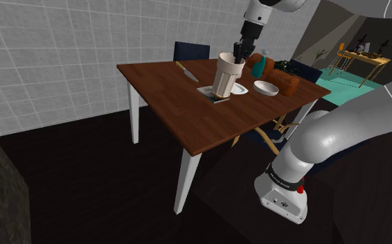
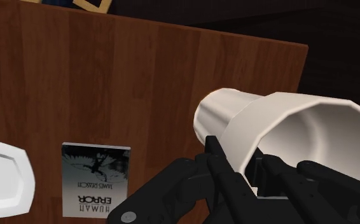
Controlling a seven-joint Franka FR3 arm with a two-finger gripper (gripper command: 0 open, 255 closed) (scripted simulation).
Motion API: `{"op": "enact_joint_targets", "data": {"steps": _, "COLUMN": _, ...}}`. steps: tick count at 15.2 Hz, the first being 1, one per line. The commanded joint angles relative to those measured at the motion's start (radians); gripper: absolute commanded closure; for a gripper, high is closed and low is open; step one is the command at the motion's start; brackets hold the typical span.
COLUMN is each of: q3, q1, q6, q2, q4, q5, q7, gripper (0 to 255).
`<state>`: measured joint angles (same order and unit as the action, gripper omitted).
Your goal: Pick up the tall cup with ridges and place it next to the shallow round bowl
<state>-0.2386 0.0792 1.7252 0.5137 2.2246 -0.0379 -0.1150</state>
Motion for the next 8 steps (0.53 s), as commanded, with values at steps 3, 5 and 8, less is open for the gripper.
{"op": "enact_joint_targets", "data": {"steps": 3, "q3": 0.004, "q1": -0.003, "q6": -0.053, "q2": -0.006, "q4": -0.06, "q5": 0.003, "q7": 0.003, "gripper": 255}}
{"op": "enact_joint_targets", "data": {"steps": 5, "q3": 0.005, "q1": -0.004, "q6": -0.079, "q2": -0.01, "q4": -0.09, "q5": 0.005, "q7": 0.004, "gripper": 255}}
{"op": "enact_joint_targets", "data": {"steps": 8, "q3": 0.007, "q1": -0.006, "q6": -0.119, "q2": -0.018, "q4": -0.137, "q5": 0.007, "q7": 0.005, "gripper": 255}}
